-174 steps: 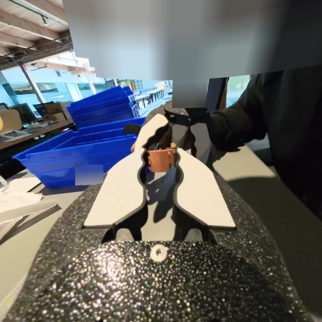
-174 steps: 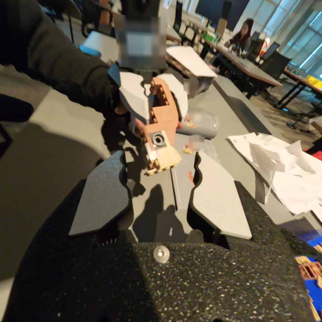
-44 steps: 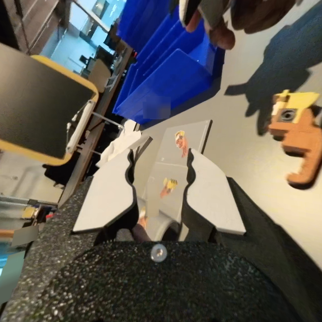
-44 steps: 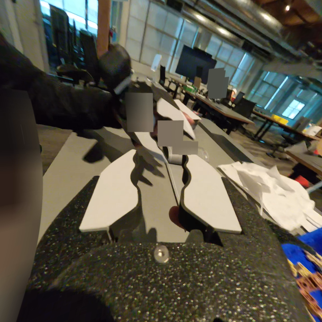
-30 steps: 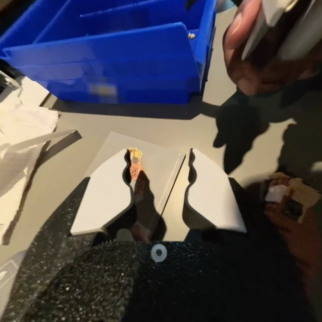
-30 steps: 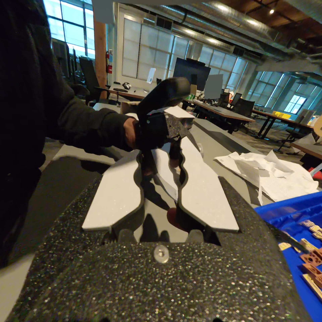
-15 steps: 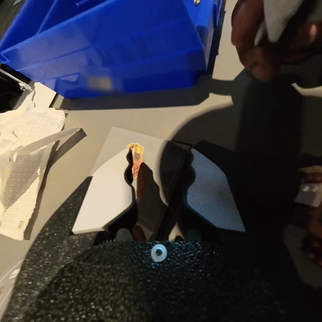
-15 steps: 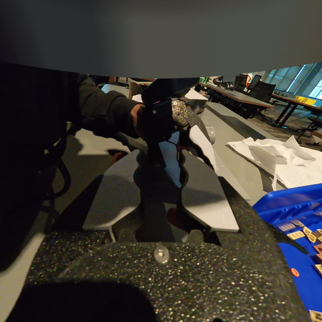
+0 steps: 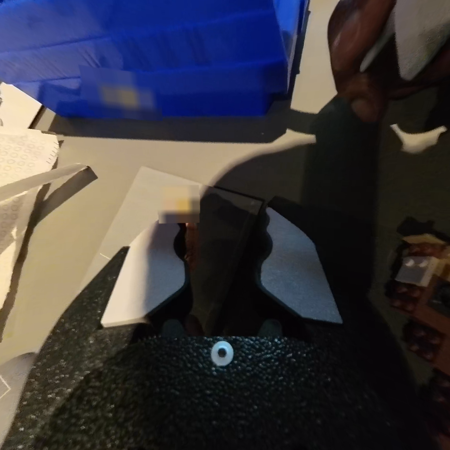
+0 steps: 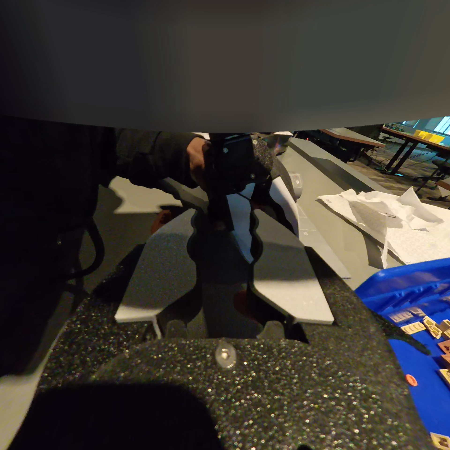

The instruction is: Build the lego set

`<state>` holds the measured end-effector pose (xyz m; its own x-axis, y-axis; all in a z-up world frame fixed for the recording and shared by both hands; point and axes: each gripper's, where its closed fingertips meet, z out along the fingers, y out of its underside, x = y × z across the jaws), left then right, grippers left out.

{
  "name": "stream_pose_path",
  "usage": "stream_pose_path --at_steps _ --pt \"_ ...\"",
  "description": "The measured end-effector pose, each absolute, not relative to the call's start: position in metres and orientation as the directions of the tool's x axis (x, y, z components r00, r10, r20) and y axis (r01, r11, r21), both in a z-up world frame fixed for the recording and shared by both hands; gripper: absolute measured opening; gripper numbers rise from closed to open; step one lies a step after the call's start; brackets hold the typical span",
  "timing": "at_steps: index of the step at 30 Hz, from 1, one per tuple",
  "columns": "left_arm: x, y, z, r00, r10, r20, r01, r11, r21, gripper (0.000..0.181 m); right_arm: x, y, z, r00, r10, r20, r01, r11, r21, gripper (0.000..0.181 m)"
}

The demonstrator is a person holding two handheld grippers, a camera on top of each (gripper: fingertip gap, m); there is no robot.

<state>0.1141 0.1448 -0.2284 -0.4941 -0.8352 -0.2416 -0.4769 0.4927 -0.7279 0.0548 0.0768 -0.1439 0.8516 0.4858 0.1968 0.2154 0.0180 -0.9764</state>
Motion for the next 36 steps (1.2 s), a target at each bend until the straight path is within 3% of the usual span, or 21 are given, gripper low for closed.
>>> stream_pose_path --at_steps 25,36 --pt "0.1146 0.1493 -0.2273 -0.483 -0.848 -0.220 -0.506 0.475 -0.720 0.059 0.0539 0.0777 -0.1446 0.850 0.488 0.198 0.220 0.013 -0.975 0.040" --pt "0.1128 0.1508 -0.2302 -0.473 -0.874 -0.107 -0.548 0.387 -0.741 0.059 0.0529 0.0782 -0.1441 0.849 0.488 0.204 0.226 0.015 -0.974 0.039"
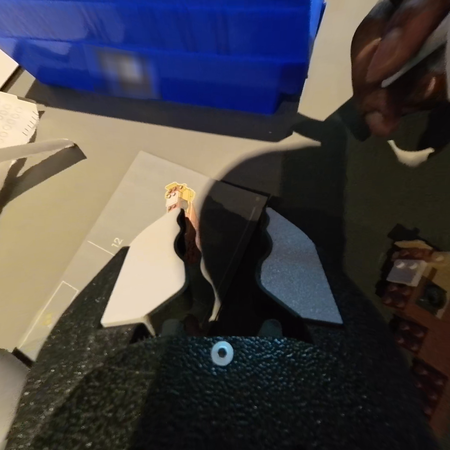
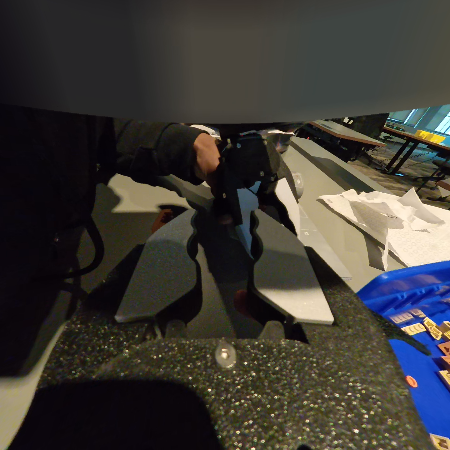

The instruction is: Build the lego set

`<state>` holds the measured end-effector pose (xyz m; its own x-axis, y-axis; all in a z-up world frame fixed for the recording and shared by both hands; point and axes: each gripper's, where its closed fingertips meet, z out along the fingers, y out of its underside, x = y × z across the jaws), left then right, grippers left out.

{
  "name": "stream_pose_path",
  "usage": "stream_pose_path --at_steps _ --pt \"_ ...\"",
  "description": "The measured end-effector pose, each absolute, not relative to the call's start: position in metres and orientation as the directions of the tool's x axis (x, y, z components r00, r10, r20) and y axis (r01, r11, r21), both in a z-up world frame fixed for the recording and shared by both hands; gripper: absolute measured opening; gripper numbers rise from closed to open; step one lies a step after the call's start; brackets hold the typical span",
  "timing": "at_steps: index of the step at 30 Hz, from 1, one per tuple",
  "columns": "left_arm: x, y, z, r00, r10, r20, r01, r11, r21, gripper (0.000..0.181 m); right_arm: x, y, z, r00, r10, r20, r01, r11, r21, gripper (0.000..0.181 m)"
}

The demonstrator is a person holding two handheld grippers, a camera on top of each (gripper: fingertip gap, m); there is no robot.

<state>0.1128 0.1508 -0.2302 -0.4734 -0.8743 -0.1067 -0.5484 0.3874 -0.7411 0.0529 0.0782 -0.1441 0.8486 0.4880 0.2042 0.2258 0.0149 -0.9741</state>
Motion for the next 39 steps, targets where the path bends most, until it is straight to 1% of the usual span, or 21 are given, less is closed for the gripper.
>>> stream_pose_path --at_steps 19,22,24,26,28,30,32,35,39 --pt "0.112 0.153 -0.231 -0.464 -0.886 0.005 -0.584 0.302 -0.753 0.058 0.050 0.080 -0.146 0.842 0.488 0.230 0.259 0.009 -0.966 0.039" --pt "0.112 0.153 -0.230 -0.463 -0.886 0.008 -0.584 0.299 -0.755 0.058 0.052 0.082 -0.147 0.850 0.470 0.238 0.272 -0.003 -0.962 0.039" --pt "0.112 0.153 -0.230 -0.462 -0.887 0.011 -0.583 0.294 -0.758 0.058 0.058 0.086 -0.149 0.868 0.426 0.256 0.294 -0.026 -0.955 0.039" --pt "0.112 0.153 -0.229 -0.461 -0.887 0.015 -0.581 0.289 -0.761 0.058 0.068 0.091 -0.152 0.886 0.345 0.309 0.347 -0.053 -0.936 0.040" --pt "0.112 0.154 -0.228 -0.459 -0.888 0.021 -0.580 0.282 -0.764 0.058 0.077 0.095 -0.158 0.874 0.273 0.403 0.439 -0.086 -0.894 0.040" --pt "0.112 0.154 -0.228 -0.458 -0.889 0.027 -0.580 0.275 -0.767 0.058 0.082 0.098 -0.168 0.836 0.242 0.492 0.531 -0.135 -0.837 0.040" --pt "0.112 0.154 -0.227 -0.456 -0.889 0.035 -0.580 0.267 -0.770 0.057 0.085 0.101 -0.181 0.807 0.236 0.542 0.586 -0.195 -0.787 0.040" --pt "0.112 0.154 -0.226 -0.456 -0.889 0.042 -0.580 0.261 -0.772 0.057 0.086 0.103 -0.194 0.794 0.248 0.555 0.607 -0.255 -0.753 0.040" --pt "0.112 0.155 -0.226 -0.456 -0.889 0.052 -0.581 0.253 -0.773 0.057 0.088 0.104 -0.195 0.808 0.247 0.535 0.588 -0.273 -0.762 0.040"
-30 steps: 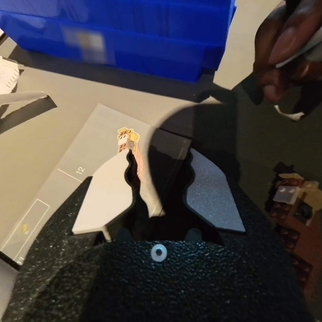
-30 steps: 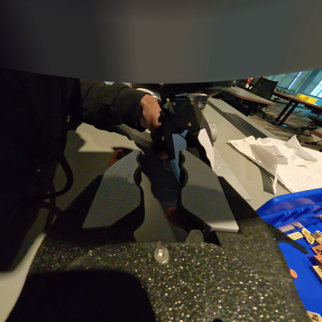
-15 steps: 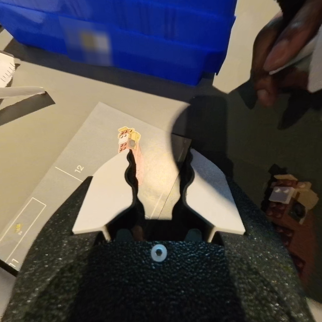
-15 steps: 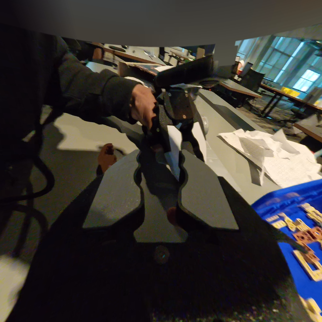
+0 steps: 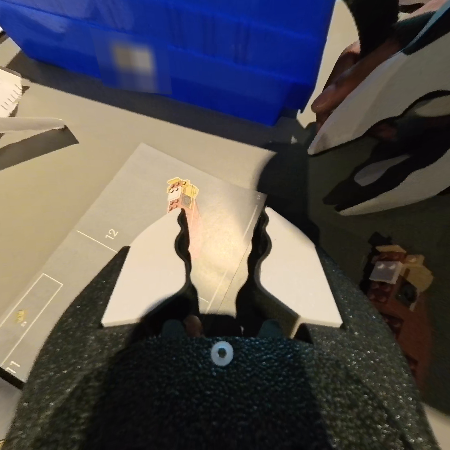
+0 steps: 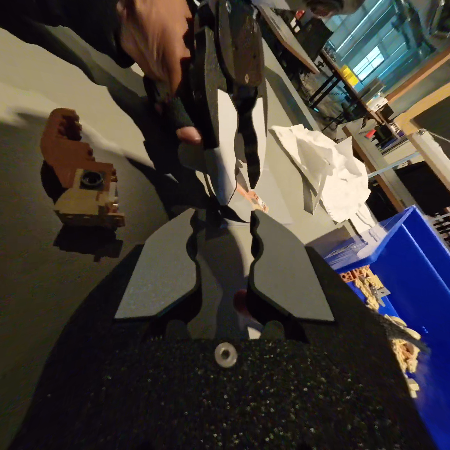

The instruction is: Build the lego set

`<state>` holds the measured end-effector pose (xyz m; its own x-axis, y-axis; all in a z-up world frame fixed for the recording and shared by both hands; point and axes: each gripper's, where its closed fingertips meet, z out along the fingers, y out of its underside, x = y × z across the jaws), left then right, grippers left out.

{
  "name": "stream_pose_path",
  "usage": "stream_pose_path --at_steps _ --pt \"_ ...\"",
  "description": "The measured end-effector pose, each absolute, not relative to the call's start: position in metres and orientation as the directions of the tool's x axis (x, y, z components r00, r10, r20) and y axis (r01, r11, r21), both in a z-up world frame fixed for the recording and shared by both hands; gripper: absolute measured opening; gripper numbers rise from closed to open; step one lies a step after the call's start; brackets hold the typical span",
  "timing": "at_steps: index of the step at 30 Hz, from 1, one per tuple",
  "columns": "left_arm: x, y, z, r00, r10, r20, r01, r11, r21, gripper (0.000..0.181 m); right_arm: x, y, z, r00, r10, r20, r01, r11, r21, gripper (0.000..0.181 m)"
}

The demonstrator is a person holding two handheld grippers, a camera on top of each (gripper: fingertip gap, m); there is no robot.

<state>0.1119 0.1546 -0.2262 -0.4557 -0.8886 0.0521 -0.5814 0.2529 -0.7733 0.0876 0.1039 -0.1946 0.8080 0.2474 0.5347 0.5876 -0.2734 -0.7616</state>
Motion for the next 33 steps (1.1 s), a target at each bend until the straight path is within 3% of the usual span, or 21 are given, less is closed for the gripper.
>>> stream_pose_path --at_steps 33 --pt "0.112 0.153 -0.227 -0.470 -0.881 0.059 -0.585 0.260 -0.768 0.058 0.084 0.101 -0.206 0.787 0.305 0.536 0.614 -0.305 -0.728 0.041"
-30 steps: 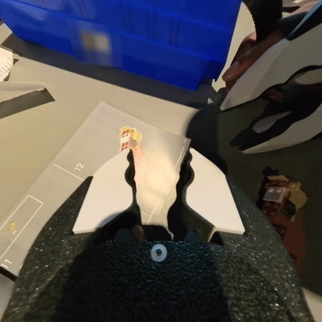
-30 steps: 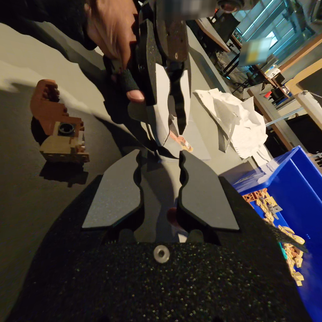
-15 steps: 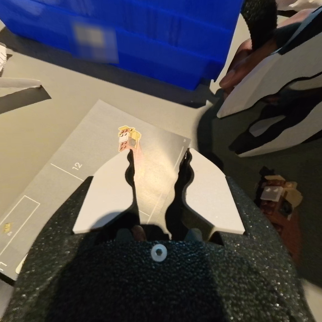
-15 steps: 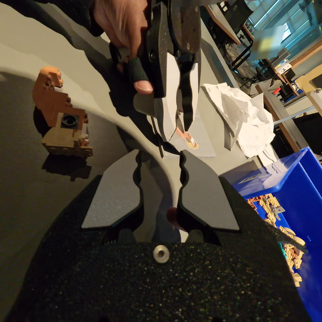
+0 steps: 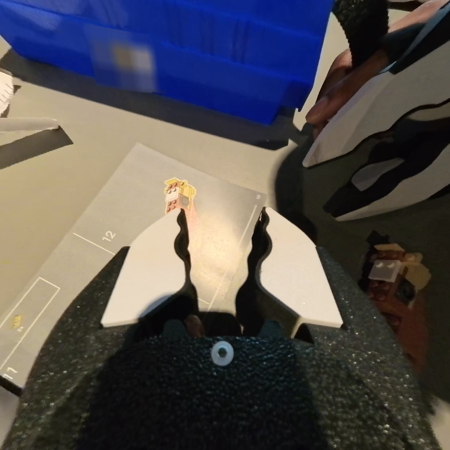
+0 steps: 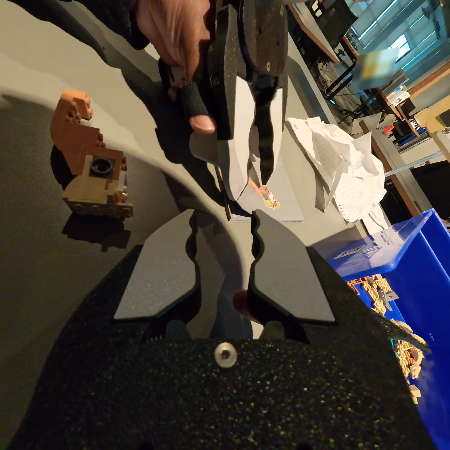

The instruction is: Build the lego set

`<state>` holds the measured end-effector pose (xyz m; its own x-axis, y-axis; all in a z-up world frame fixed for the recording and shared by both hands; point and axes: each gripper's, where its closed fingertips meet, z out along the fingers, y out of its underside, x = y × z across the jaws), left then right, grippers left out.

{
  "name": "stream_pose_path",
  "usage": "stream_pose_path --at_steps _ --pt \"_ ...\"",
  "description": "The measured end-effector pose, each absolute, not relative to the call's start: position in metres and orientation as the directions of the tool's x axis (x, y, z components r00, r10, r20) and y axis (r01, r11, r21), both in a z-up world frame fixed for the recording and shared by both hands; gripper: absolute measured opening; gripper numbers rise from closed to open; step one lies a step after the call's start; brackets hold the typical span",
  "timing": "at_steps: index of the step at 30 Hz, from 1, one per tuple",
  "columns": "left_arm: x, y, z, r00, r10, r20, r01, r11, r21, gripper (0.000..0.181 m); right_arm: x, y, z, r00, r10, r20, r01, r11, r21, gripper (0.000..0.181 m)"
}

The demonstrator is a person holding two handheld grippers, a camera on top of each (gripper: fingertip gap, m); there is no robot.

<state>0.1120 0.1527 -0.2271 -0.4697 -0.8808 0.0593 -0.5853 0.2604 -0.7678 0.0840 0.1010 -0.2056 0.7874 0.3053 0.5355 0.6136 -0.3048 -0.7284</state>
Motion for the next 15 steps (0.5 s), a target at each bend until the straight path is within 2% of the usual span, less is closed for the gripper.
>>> stream_pose_path --at_steps 10,15 --pt "0.1116 0.1524 -0.2275 -0.473 -0.879 0.058 -0.586 0.265 -0.766 0.059 0.0834 0.1006 -0.2060 0.783 0.310 0.539 0.619 -0.303 -0.725 0.041" --pt "0.1129 0.1516 -0.2322 -0.498 -0.864 -0.078 -0.560 0.389 -0.732 0.064 0.0831 0.1004 -0.2062 0.780 0.311 0.543 0.623 -0.303 -0.721 0.041"
